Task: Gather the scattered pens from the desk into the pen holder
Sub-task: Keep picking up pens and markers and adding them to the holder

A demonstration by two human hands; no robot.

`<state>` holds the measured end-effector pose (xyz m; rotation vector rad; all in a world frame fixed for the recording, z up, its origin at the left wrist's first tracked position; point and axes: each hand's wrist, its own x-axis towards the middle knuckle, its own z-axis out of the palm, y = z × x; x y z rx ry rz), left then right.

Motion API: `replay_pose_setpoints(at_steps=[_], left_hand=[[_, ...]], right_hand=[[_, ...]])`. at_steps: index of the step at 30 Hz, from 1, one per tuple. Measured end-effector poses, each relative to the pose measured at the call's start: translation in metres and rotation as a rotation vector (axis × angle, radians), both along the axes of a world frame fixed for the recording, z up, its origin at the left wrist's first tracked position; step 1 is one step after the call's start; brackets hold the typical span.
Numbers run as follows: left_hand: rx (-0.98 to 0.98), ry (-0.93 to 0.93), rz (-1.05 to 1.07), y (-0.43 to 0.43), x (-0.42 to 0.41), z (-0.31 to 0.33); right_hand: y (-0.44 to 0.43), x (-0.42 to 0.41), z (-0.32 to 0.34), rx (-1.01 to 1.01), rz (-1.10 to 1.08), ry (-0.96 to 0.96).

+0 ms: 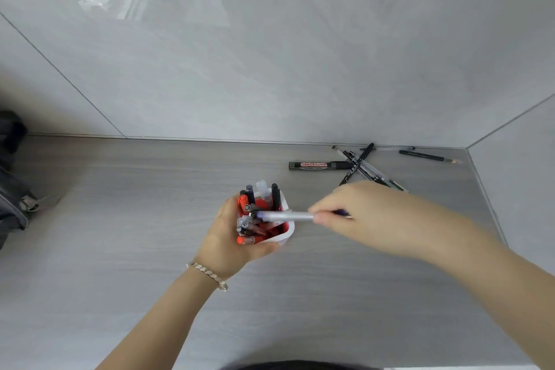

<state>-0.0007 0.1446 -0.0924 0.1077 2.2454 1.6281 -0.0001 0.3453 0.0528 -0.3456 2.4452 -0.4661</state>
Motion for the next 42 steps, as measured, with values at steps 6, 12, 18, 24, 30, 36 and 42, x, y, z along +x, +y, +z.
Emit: replay_pose_setpoints(at_steps=[6, 12, 18, 24, 30, 36, 42], left_hand=[[-0.071, -0.016, 0.011, -0.004, -0.001, -0.007], [-0.072, 0.005, 0.022, -0.001, -0.002, -0.006], [-0.104, 0.022, 0.013, 0.000, 0.000, -0.003], [-0.033, -0.034, 0.018, 0.001, 0.003, 0.002], [0.058, -0.026, 0.010, 0.004, 0.003, 0.006], [-0.034, 0.004, 0.008, 0.003, 0.002, 0.006], [-0.100, 0.020, 0.003, -0.002, 0.001, -0.001]], right_hand=[[-0.050, -0.018, -0.049, 0.008, -0.030, 0.163], [-0.062, -0.018, -0.077, -0.443, -0.320, 0.565], [-0.066, -0.012, -0.108, -0.100, -0.219, 0.525], [-0.031, -0.014, -0.106, -0.489, -0.395, 0.114], [0.064, -0.084, -0.155, -0.087, -1.023, 0.269], [0.075, -0.102, -0.169, 0.069, -0.992, 0.204], [0.062, -0.093, -0.168, -0.279, -1.209, 0.199]])
